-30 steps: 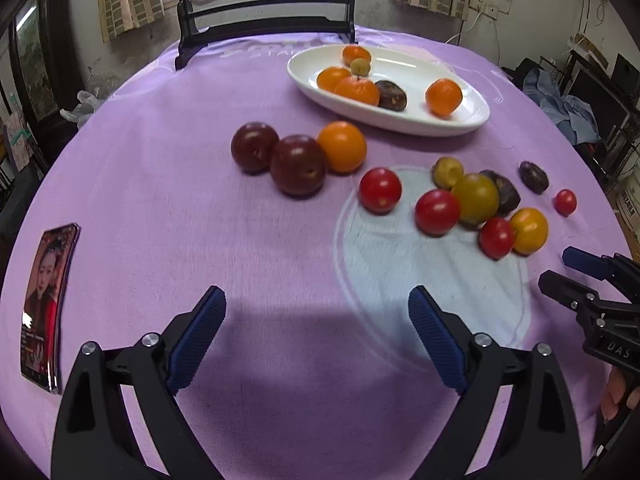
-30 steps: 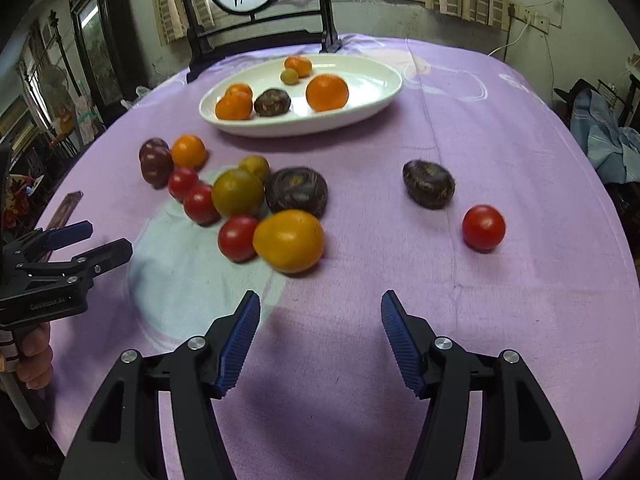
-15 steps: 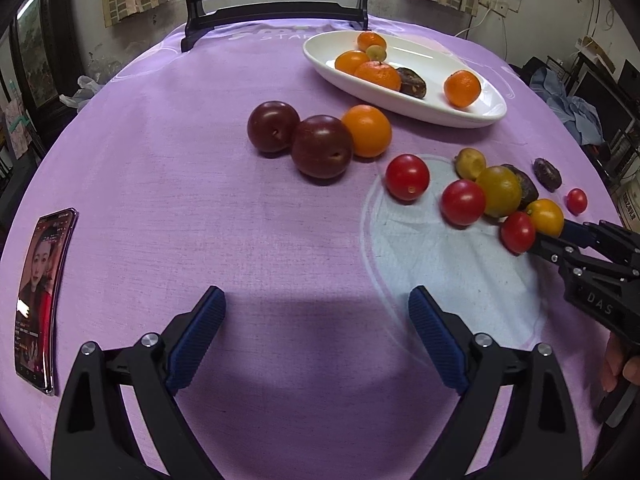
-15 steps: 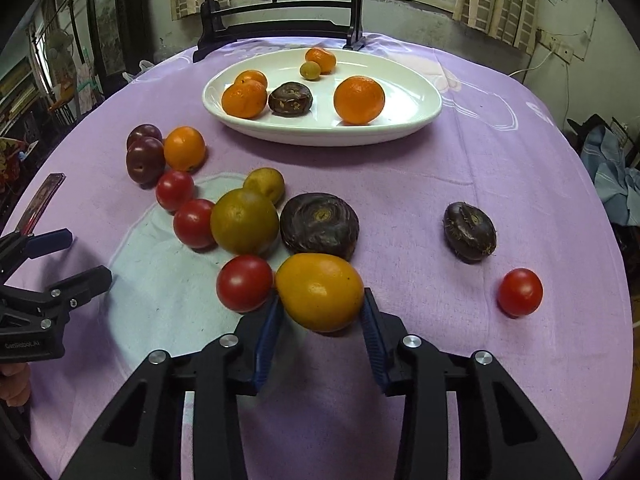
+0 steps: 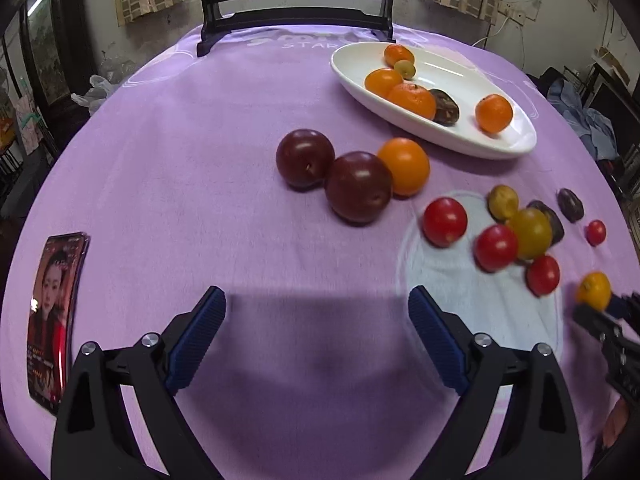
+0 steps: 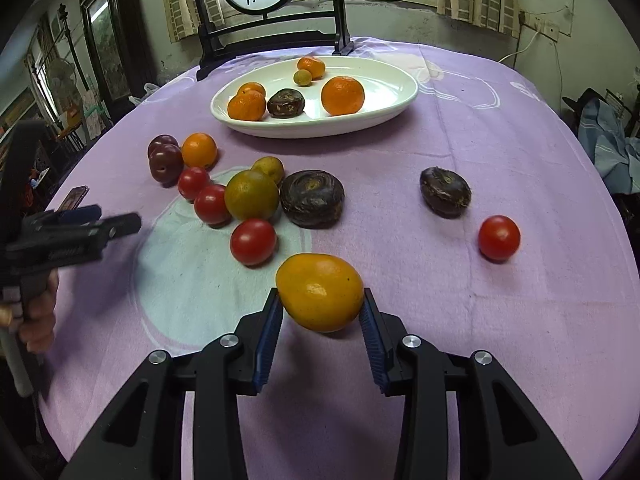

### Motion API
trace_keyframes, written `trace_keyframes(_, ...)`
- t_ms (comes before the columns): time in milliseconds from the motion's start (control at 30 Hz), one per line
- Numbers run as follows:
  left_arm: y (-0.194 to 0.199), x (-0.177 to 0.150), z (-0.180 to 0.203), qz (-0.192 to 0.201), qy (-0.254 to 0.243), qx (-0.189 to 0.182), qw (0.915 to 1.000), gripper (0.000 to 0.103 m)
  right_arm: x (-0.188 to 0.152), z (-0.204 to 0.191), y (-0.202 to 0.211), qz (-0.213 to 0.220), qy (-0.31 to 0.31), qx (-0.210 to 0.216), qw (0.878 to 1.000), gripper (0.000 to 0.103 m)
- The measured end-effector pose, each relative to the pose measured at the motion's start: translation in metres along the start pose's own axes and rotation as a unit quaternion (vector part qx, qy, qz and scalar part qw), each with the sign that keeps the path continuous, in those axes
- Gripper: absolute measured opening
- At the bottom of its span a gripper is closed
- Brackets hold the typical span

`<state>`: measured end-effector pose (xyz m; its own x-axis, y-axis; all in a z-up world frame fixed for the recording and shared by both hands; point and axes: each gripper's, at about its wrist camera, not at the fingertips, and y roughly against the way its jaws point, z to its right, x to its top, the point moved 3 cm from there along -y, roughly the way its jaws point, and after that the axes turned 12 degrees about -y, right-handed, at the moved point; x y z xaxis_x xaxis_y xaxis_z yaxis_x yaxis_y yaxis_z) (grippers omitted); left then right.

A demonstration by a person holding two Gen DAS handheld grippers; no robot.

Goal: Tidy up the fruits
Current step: 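Grasp a yellow tomato with the right tool while the left tool grasps a dark red plum, then carry the yellow tomato and dark red plum over the white plate and open both tools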

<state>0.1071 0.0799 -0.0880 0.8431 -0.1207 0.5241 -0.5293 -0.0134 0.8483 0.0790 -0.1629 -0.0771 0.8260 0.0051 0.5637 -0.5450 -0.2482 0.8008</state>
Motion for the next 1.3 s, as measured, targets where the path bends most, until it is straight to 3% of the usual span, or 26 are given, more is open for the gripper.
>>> trace_keyframes(633, -0.036, 0.056, 0.016, -0.011, -0.037, -0.001, 0.9992, 0.053, 0.000, -0.011, -0.003, -0.007, 0.008, 0.027, 1.000, 0.040)
trace_keyframes(733, -0.037, 0.061, 0.015, -0.007, -0.039, -0.007, 0.9992, 0.040, 0.000, -0.009, -0.004, -0.008, 0.004, 0.026, 1.000, 0.040)
trace_keyframes(933, -0.027, 0.053, 0.013, -0.004, -0.039, -0.022, 0.9990, 0.040, 0.000, -0.009, 0.002, -0.001, 0.002, 0.028, 1.000, 0.040)
trace_keyframes(1300, 0.055, 0.034, 0.030, 0.073, -0.080, -0.047, 0.9930, 0.040, 0.008, -0.009, 0.025, 0.028, 0.000, 0.037, 0.999, 0.040)
